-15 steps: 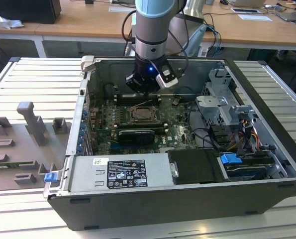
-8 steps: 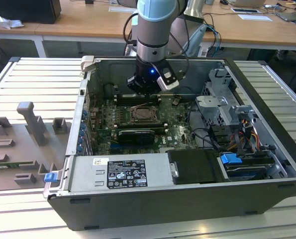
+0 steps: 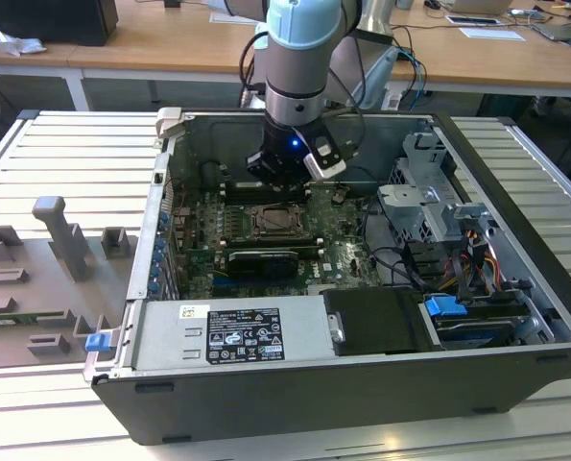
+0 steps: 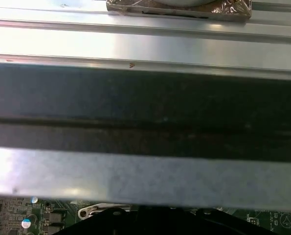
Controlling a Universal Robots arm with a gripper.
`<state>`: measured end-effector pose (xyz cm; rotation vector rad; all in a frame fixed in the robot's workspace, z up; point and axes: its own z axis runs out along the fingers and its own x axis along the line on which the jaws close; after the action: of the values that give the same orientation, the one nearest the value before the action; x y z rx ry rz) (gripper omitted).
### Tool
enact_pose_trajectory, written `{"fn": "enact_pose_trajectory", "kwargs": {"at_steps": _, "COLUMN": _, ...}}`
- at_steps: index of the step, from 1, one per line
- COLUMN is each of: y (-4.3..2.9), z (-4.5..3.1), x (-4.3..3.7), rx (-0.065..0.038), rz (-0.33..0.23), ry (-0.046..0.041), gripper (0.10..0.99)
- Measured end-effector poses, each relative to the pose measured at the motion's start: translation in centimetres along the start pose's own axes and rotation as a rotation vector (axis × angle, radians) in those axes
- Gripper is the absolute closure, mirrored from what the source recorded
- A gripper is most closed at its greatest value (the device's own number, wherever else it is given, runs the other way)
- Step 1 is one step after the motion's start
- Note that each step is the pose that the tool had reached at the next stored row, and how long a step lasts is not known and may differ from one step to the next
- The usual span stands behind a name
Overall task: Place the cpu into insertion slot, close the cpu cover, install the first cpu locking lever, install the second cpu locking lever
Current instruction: 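Install the first cpu locking lever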
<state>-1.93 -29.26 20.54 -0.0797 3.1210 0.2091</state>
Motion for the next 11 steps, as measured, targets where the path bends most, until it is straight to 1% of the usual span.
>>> {"fn": "enact_pose_trajectory", "kwargs": {"at_steps": 5, "y": -0.05, "z": 0.35, "x": -0.04, "rx": 0.005, "rz": 0.0, "ry": 0.0003, "gripper": 0.98}}
{"fn": "enact_pose_trajectory", "kwargs": {"at_steps": 11, "y": -0.04, "z": 0.22, "x": -0.07, "rx": 0.005, "rz": 0.0, "ry": 0.0002, "gripper": 0.98}}
